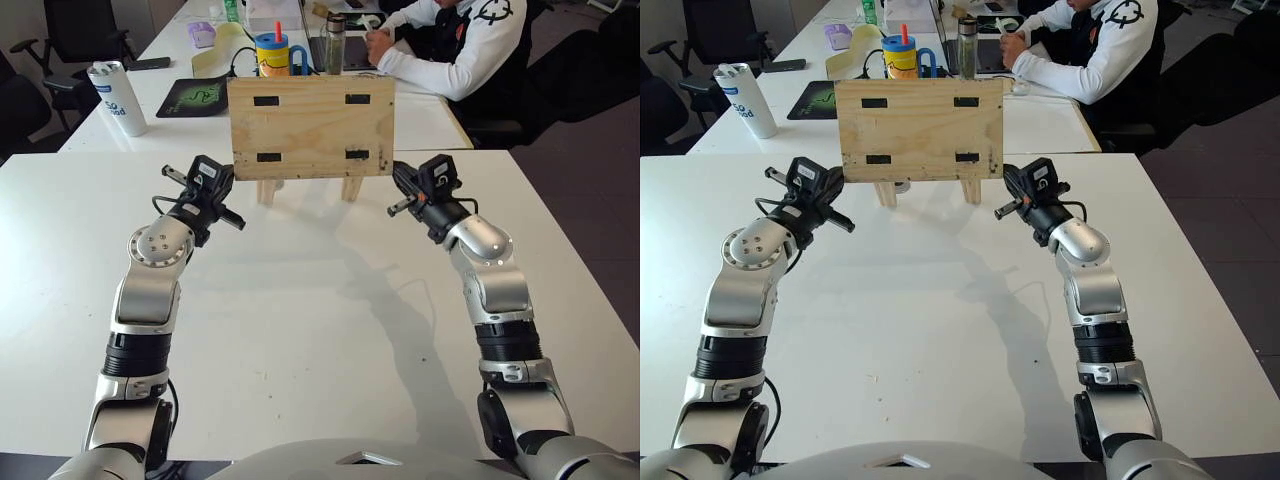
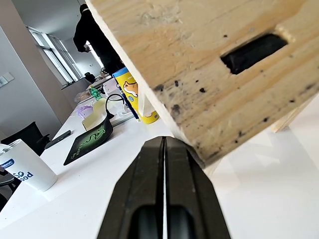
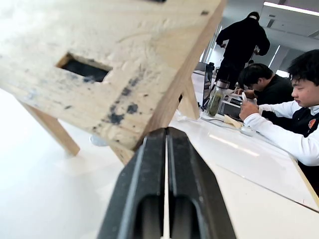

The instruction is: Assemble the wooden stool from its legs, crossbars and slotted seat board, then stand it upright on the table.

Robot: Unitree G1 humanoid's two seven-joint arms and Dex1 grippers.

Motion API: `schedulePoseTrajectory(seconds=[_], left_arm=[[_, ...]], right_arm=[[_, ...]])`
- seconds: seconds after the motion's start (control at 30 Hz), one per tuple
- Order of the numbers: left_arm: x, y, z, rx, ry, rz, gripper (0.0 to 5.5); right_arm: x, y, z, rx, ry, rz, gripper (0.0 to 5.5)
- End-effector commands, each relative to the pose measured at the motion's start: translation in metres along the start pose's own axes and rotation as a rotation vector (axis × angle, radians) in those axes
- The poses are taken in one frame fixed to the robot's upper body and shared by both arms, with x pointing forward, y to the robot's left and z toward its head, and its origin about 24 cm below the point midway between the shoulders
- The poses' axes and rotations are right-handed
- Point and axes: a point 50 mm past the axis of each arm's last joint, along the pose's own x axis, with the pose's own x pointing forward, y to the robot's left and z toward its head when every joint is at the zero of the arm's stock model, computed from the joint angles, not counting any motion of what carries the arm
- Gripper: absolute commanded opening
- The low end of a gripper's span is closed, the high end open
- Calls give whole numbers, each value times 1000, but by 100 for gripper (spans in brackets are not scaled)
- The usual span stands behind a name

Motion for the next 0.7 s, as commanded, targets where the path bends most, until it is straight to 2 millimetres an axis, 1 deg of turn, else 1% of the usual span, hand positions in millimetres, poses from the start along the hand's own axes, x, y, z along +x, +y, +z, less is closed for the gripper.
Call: schedulePoseTrajectory(seconds=[0.03,0.17,0.27,0.43,0.5,0.57,0.6,0.7], left_arm=[[12,-29,42,-27,-192,-164,0],[11,-27,51,-25,-227,-149,0],[10,-21,61,-38,-262,-111,0],[10,-18,64,-43,-270,-84,0],[11,-18,59,-43,-248,-87,0],[10,-18,48,-2,-204,-81,0],[8,-15,41,1,-181,-63,0],[1,5,17,-27,-96,35,0]], right_arm=[[23,33,51,58,-238,166,3],[23,32,51,56,-234,160,3],[23,30,45,57,-211,153,3],[23,28,33,53,-166,130,3],[22,28,31,50,-158,121,3],[22,27,29,45,-149,112,3],[22,27,28,41,-143,107,3],[19,21,20,27,-107,68,3]])
